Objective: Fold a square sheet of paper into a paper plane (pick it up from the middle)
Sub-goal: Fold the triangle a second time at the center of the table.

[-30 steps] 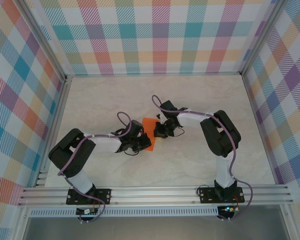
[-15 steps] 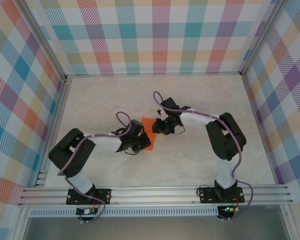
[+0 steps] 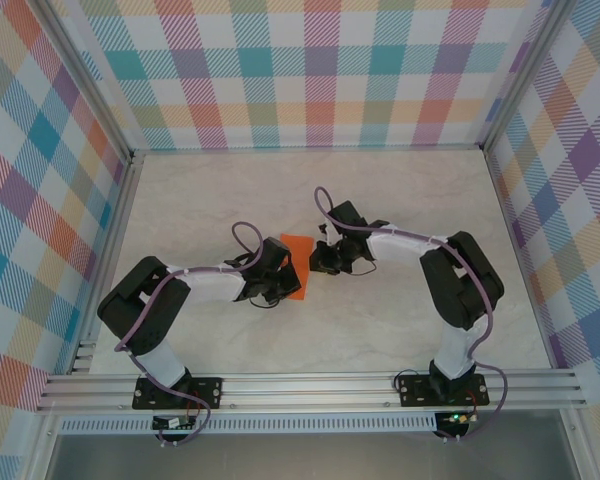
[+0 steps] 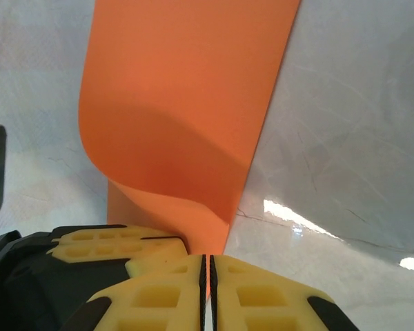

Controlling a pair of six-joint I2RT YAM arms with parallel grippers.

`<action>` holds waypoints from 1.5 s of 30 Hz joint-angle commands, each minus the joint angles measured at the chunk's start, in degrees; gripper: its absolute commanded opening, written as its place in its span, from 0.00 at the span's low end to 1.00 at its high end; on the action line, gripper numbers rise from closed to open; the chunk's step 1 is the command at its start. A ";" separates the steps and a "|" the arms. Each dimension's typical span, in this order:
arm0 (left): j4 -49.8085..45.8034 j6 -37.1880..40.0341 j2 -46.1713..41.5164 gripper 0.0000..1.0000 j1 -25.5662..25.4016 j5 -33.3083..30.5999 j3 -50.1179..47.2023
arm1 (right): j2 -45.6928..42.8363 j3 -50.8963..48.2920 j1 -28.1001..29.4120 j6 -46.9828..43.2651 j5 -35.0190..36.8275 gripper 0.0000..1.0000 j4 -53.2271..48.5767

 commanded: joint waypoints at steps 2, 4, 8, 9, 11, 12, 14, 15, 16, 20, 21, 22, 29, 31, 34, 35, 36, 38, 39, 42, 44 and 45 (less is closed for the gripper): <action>-6.75 -0.66 2.59 0.05 -0.40 -3.23 -0.46 | 3.74 3.95 0.39 0.13 -3.19 0.12 1.05; -6.73 -0.67 2.62 0.05 -0.39 -3.14 -0.50 | 4.97 5.05 0.39 -0.16 -3.84 0.12 1.19; -6.65 -0.75 2.57 0.06 -0.46 -3.12 -0.47 | 7.04 6.91 0.47 -0.64 -4.07 0.12 0.50; -6.64 -0.75 2.62 0.06 -0.40 -3.07 -0.46 | 7.65 7.31 0.48 -0.86 -3.96 0.12 0.28; -6.56 -0.76 2.61 0.05 -0.42 -2.95 -0.54 | 8.65 7.93 0.48 -0.99 -3.81 0.12 -0.02; -6.61 -0.83 2.56 0.05 -0.46 -3.01 -0.49 | 9.12 8.19 0.48 -1.10 -3.64 0.12 -0.25; -6.55 -0.83 2.43 0.05 -0.45 -2.99 -0.51 | 9.91 8.72 0.48 -1.18 -3.42 0.12 -0.52; -6.57 -0.81 2.35 0.05 -0.49 -2.95 -0.50 | 10.27 8.95 0.48 -1.26 -3.25 0.12 -0.60; -6.55 -0.80 2.27 0.05 -0.45 -2.99 -0.51 | 10.62 9.20 0.48 -1.34 -3.27 0.12 -0.54; -6.66 -0.86 2.18 0.05 -0.48 -2.86 -0.53 | 11.55 10.07 0.48 -1.52 -2.86 0.12 -0.67; -6.64 -0.84 2.15 0.06 -0.49 -2.86 -0.49 | 11.88 10.23 0.48 -1.51 -2.84 0.12 -0.72; -6.68 -0.84 2.12 0.06 -0.49 -2.78 -0.48 | 12.12 10.32 0.48 -1.54 -2.81 0.12 -0.71; -6.53 -0.17 0.57 0.08 -0.43 -2.34 -0.20 | 13.96 11.16 0.63 -1.96 -1.46 0.11 -2.98; -5.50 0.29 -1.07 0.10 -0.48 -1.91 -0.06 | 14.41 11.36 0.74 -2.38 -0.30 0.10 -4.67; -3.55 0.96 -3.51 0.15 -0.39 -1.22 0.31 | 15.27 11.36 1.00 -2.97 1.24 0.09 -6.35; -2.87 1.08 -4.16 0.16 -0.38 -1.10 0.37 | 15.50 11.38 1.01 -3.10 1.62 0.09 -6.72; -2.31 1.21 -4.82 0.16 -0.40 -1.20 0.48 | 15.68 11.30 1.09 -3.26 2.00 0.08 -7.00; -1.68 1.41 -5.53 0.16 -0.18 -1.73 0.53 | 15.79 11.18 1.10 -3.37 2.41 0.08 -7.30; -1.63 1.62 -5.67 0.16 -0.02 -2.28 0.52 | 15.95 11.15 1.10 -3.41 2.51 0.08 -7.31; -1.48 1.80 -5.16 0.13 0.45 -3.94 0.85 | 16.12 11.21 1.10 -3.45 2.55 0.08 -7.52; -1.19 1.77 -4.31 0.12 0.65 -4.51 1.01 | 16.16 11.36 1.11 -3.55 2.64 0.08 -7.65; -1.10 1.80 -3.78 0.11 0.76 -5.00 1.21 | 16.13 11.31 1.15 -3.58 2.77 0.08 -7.66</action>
